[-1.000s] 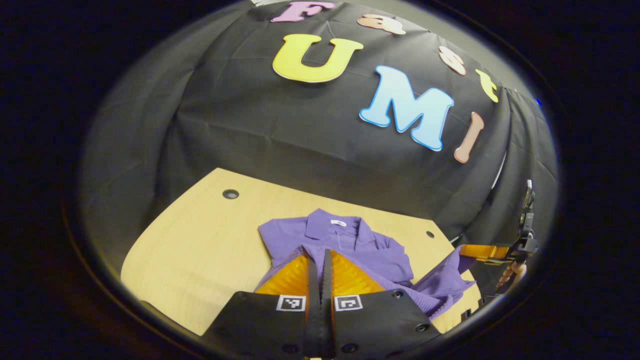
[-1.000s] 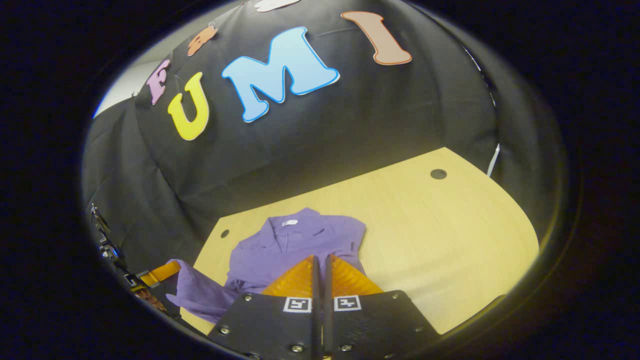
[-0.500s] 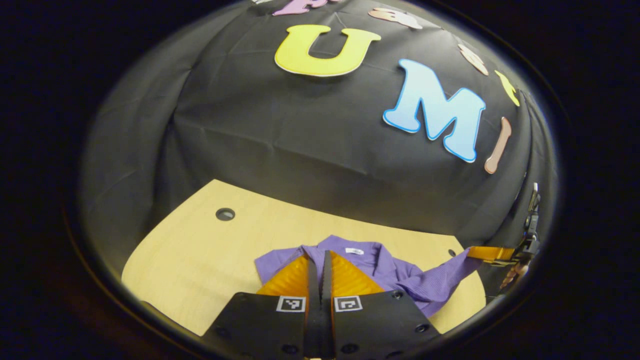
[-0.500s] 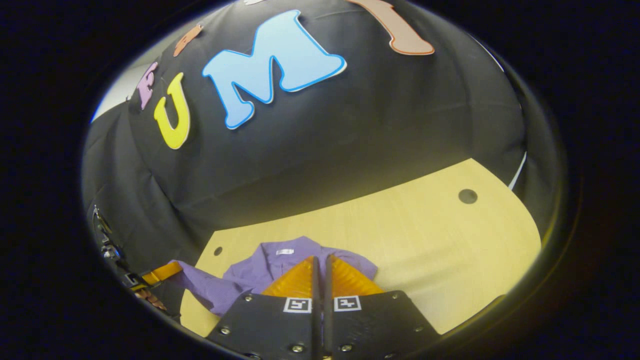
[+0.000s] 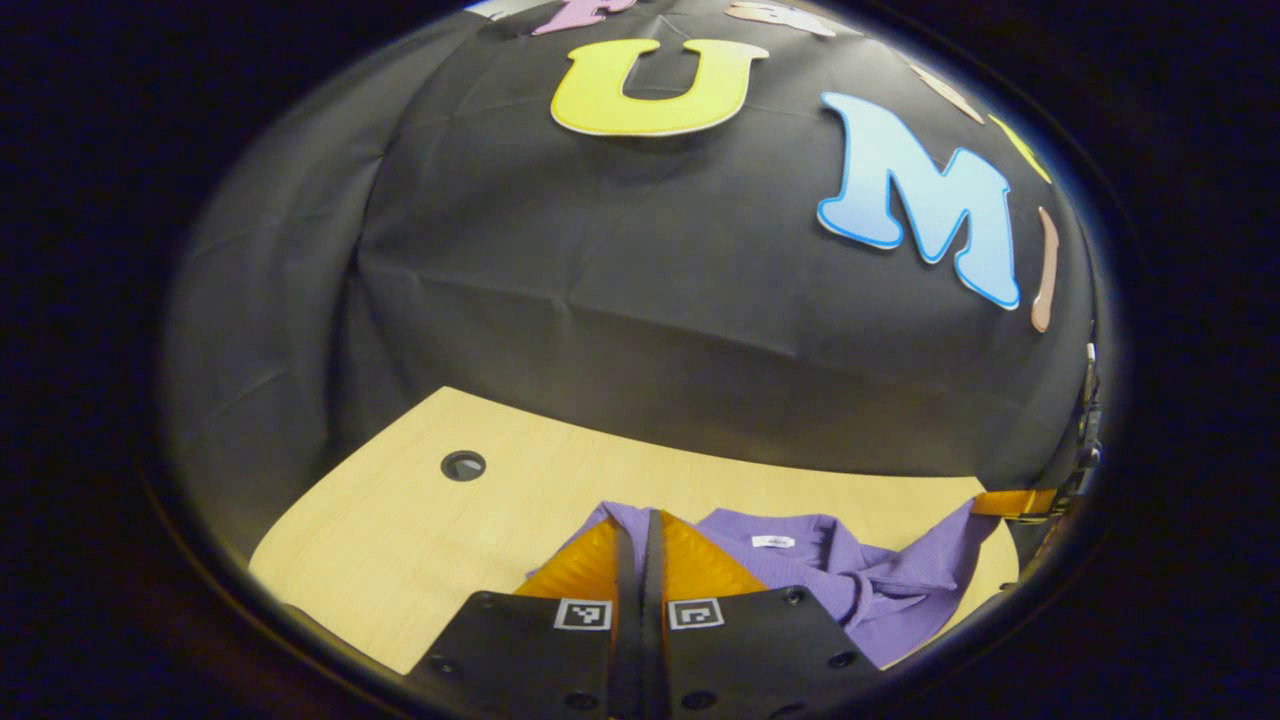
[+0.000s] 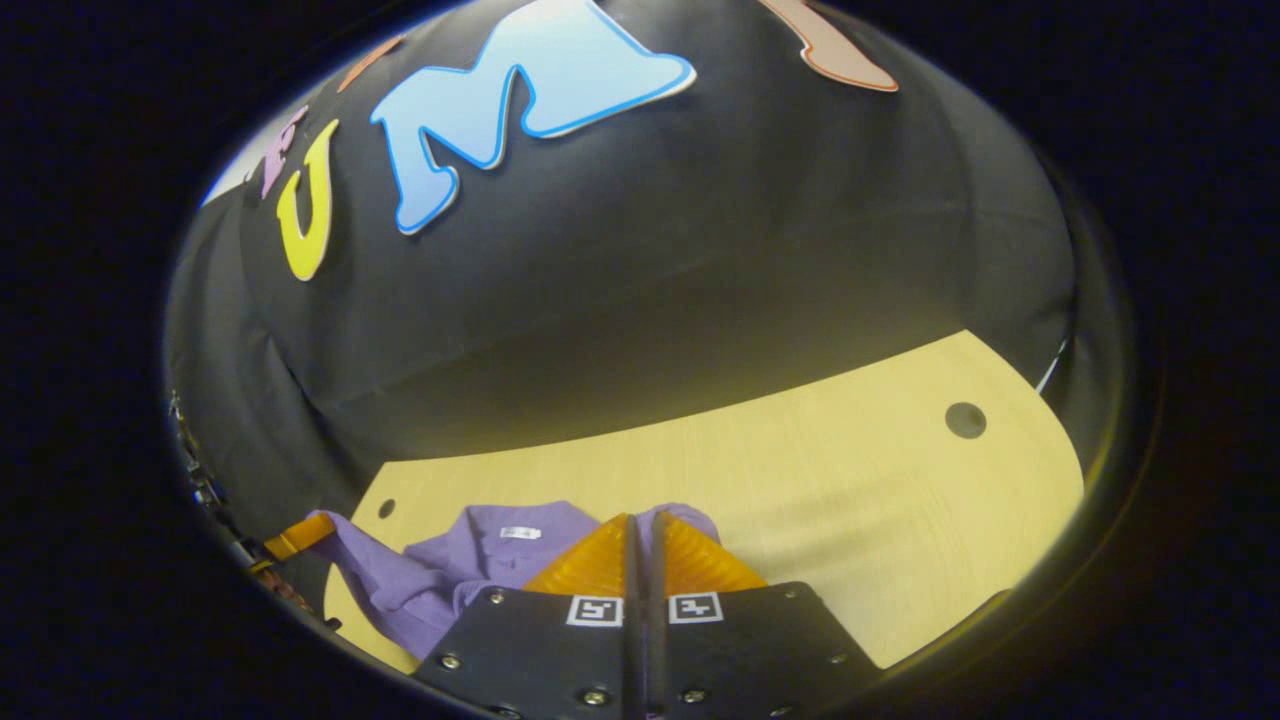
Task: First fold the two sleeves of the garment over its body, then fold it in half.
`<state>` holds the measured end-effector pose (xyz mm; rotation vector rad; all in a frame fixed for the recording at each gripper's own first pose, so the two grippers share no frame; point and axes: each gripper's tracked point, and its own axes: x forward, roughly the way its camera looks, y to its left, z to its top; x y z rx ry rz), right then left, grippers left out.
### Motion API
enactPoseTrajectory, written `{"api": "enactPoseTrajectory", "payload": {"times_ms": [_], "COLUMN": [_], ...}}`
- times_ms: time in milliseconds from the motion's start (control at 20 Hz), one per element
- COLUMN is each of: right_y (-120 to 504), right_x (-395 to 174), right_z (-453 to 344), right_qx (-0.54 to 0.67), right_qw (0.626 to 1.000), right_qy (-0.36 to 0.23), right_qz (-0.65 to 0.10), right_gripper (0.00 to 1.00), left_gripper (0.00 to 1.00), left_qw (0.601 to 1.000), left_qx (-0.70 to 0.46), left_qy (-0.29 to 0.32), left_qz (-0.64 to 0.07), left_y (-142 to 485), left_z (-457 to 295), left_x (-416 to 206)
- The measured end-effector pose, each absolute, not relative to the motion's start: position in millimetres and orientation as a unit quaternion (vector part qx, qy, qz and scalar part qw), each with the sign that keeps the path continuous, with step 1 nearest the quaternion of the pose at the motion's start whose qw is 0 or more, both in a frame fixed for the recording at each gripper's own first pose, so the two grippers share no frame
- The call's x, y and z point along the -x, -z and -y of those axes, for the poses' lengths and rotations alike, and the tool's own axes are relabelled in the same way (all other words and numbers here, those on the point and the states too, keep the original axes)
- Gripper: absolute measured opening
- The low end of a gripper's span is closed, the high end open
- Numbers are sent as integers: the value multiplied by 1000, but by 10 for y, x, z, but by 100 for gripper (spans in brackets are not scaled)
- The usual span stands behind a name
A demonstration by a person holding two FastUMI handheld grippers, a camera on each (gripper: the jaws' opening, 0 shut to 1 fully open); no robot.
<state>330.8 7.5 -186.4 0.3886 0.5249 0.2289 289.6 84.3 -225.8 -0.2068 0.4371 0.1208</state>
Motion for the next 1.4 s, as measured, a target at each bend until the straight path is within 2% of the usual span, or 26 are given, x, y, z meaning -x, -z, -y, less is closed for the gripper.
{"api": "enactPoseTrajectory", "payload": {"times_ms": [100, 350, 600, 650, 700, 750, 850, 900, 950, 1000, 1050, 1150, 1400], "right_y": [1917, 2079, 2051, 1989, 1930, 1821, 1727, 1677, 1608, 1535, 1437, 1224, 663], "right_x": [-3395, -3505, -3431, -3415, -3394, -3359, -3282, -3235, -3193, -3132, -3075, -2942, -2512], "right_z": [-60, -148, -167, -142, -122, -113, -157, -160, -182, -213, -236, -247, -388], "right_qx": [-176, -158, -110, -97, -88, -83, -72, -68, -63, -56, -47, -30, -15], "right_qw": [945, 944, 953, 956, 960, 962, 964, 965, 967, 968, 971, 977, 989], "right_qy": [-108, -106, -101, -98, -96, -97, -99, -101, -101, -103, -103, -100, -80], "right_qz": [-255, -268, -265, -258, -249, -243, -236, -232, -227, -220, -212, -188, -122], "right_gripper": [0, 5, 12, 22, 28, 30, 49, 45, 48, 53, 63, 76, 76], "left_gripper": [6, 7, 19, 26, 42, 57, 89, 88, 90, 91, 92, 94, 94], "left_qw": [969, 967, 965, 965, 965, 965, 967, 968, 969, 971, 973, 977, 987], "left_qx": [95, 54, 24, 25, 24, 24, 27, 27, 24, 22, 21, 21, 10], "left_qy": [-70, -93, -90, -82, -77, -73, -63, -60, -57, -55, -52, -46, -26], "left_qz": [-216, -230, -246, -249, -251, -251, -245, -243, -240, -233, -225, -209, -157], "left_y": [2342, 2483, 2501, 2506, 2496, 2472, 2391, 2353, 2314, 2246, 2172, 1986, 1419], "left_z": [-852, -831, -697, -631, -582, -546, -493, -478, -473, -474, -470, -466, -441], "left_x": [-2942, -2997, -2976, -2954, -2942, -2934, -2925, -2893, -2873, -2845, -2822, -2752, -2459]}}
